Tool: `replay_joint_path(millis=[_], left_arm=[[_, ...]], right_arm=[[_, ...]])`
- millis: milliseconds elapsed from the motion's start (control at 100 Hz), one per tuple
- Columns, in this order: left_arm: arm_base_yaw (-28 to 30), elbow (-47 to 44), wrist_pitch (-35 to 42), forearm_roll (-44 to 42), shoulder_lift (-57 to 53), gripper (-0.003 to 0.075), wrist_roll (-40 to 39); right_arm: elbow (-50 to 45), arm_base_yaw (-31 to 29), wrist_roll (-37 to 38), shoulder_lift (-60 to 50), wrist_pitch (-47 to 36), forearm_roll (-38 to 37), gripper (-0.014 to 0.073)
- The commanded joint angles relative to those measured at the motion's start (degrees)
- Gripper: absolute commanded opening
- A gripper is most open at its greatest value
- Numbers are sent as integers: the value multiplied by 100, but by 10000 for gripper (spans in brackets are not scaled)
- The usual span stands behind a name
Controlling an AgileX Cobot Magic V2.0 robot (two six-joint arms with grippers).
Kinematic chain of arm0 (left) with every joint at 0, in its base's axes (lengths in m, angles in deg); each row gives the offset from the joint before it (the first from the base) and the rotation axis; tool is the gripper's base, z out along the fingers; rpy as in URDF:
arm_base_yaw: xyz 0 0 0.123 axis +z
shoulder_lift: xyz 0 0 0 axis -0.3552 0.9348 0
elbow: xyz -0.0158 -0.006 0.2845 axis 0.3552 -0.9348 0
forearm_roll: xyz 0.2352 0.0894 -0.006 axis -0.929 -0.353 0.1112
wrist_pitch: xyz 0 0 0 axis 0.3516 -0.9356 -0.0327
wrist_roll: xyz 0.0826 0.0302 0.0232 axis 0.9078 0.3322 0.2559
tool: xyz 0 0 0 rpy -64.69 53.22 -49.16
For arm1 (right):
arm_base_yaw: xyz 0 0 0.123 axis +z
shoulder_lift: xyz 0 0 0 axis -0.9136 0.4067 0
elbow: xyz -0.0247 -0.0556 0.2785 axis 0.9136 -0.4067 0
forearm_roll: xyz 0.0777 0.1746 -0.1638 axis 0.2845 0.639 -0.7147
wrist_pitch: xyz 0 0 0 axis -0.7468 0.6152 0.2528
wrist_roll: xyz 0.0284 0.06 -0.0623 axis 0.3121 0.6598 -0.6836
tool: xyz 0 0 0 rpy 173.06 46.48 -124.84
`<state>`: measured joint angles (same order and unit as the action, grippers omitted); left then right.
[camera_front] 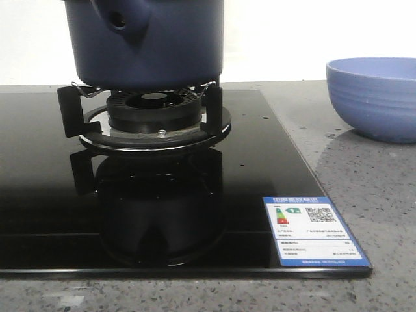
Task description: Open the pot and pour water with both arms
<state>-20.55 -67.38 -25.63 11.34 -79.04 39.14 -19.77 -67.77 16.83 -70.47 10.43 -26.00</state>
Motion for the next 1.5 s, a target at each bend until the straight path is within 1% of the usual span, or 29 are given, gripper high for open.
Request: replay_joint_path(millis=[0,200,270,320,410,480,490,500,580,670,740,800,860,910,990,1100,1190,1240,1291,1391,1491], left_arm=[[-42,-194,471,54,-148,-20,-13],[-42,-194,480,172,-148,-20,-13],[-42,-194,480,476,-148,-20,-13],[-42,-194,494,920,-148,-20,-13],[-42,-194,494,1776,-148,-20,-13],[-42,-194,494,2564,-148,-20,-13],[-42,-194,494,2781,-148,-20,-13],[-42,-194,494,2781,-148,-20,-13],[-42,-194,509,3575,-148,-20,-13],[-42,-152,498,4141,-148,-20,-13],[-42,-43,440,4174,-148,-20,-13],[-42,158,197,4071,-148,-20,-3],[-42,421,-153,3652,-134,-20,21],[-42,765,-526,3281,-51,-20,191],[-45,1302,-1167,3112,187,-20,842],[-56,2084,-1992,3162,724,-20,1797],[-56,2611,-2428,3160,1191,-20,2232],[-71,2828,-2547,3160,1413,-20,2349],[-210,2982,-2546,3164,1593,-20,2390],[-698,3166,-2442,3262,1869,-20,2438],[-1195,3351,-2421,3253,2074,-19,2820]], right_arm=[[-142,-46,-12,-104,-625,-76,-62],[-142,-46,-12,-104,-712,6,-62],[-142,-46,-12,-104,-776,266,-62],[-142,-46,-12,-104,-776,524,-62],[-142,-46,-2,-104,-927,1246,-62],[-142,-46,9,-104,-985,1940,-62],[-142,-46,9,-104,-985,2084,-62],[-142,-46,9,-104,-985,2156,-62],[-142,-46,9,-104,-993,2922,-62],[-83,-46,9,-104,-940,3485,-62],[81,-46,9,-104,-776,3551,-62],[314,-46,-25,-93,-548,3529,-62],[585,-46,-231,-55,-204,3473,-60],[896,-46,-430,57,115,3337,-59],[1358,-46,-705,429,741,3110,-58],[2014,-46,-1123,1181,1215,3015,-59],[2535,-46,-1493,1879,1622,3015,-59],[2805,-46,-1551,2217,1889,3015,-63],[3038,6,-1674,2529,2082,3015,-63],[3353,236,-2008,2871,2172,3015,-63],[3554,543,-2367,3026,2196,3015,-57]])
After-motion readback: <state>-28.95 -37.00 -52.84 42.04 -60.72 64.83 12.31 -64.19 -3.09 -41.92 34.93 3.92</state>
